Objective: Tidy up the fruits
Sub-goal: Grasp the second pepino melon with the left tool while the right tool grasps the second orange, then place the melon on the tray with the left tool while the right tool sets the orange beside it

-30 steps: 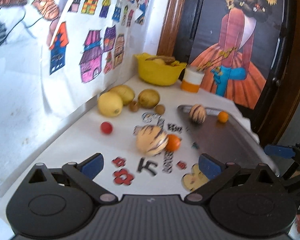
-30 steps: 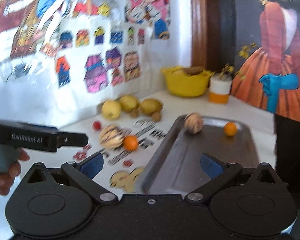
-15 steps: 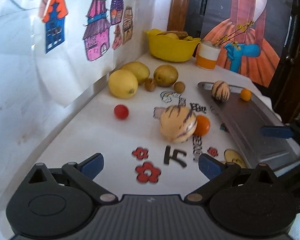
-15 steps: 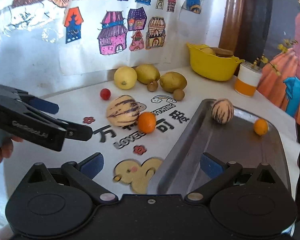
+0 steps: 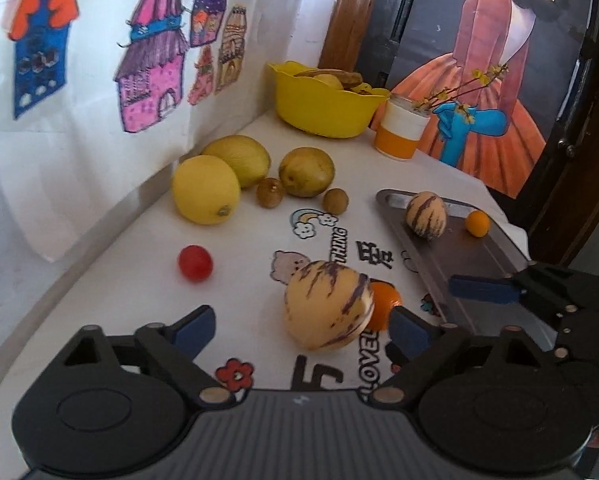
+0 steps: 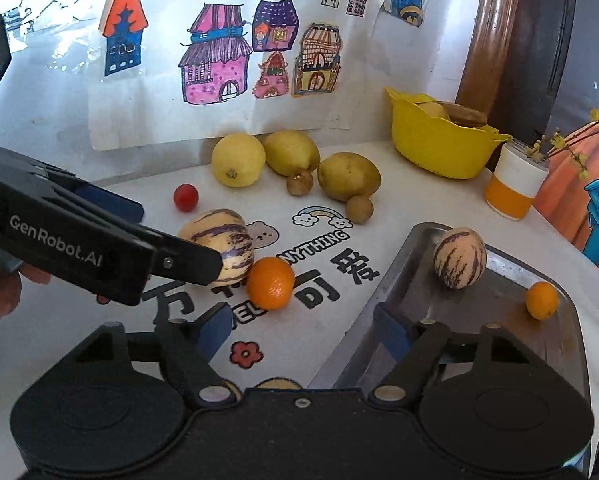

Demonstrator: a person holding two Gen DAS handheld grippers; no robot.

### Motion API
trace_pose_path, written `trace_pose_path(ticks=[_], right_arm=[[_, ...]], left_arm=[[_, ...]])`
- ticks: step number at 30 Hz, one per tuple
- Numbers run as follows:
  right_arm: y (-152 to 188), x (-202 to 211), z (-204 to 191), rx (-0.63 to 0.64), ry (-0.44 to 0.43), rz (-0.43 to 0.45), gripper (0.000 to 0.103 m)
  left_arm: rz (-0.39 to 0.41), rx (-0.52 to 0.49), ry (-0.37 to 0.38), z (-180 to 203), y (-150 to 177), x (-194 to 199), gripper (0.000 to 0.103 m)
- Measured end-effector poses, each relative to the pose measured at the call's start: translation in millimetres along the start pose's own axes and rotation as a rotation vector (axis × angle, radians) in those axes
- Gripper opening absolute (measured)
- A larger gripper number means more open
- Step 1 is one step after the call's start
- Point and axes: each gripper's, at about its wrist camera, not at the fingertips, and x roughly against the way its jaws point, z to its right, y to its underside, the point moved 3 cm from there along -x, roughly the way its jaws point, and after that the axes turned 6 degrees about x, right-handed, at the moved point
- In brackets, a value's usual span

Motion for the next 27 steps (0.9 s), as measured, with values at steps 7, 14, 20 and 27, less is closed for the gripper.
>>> trace_pose_path(ticks=[7, 14, 20, 27], right_arm=[[-5.0, -11.3, 4.4, -0.017, -0.042, 0.014, 0.054], [-11.6, -21.3, 2.4, -0.021, -0.08, 0.006, 0.047], [-14.3, -31.9, 3.2, -0.022, -0.11, -0.006, 0.044], [-14.2, -35.7, 5.8, -0.022, -0.136, 0.012, 0.034]], left_arm=[[-0.018, -0.005, 0.034, 2.9, -1.1, -14.4, 0.071], [-0.025, 0.046, 0.071, -2.2, -5.6, -17.9, 0.06], [-0.034, 0.09, 0.074, -5.3, -6.5, -20.5, 0.057], [-0.028, 0.117, 0.058, -6.7, -5.5, -17.8, 0.056]])
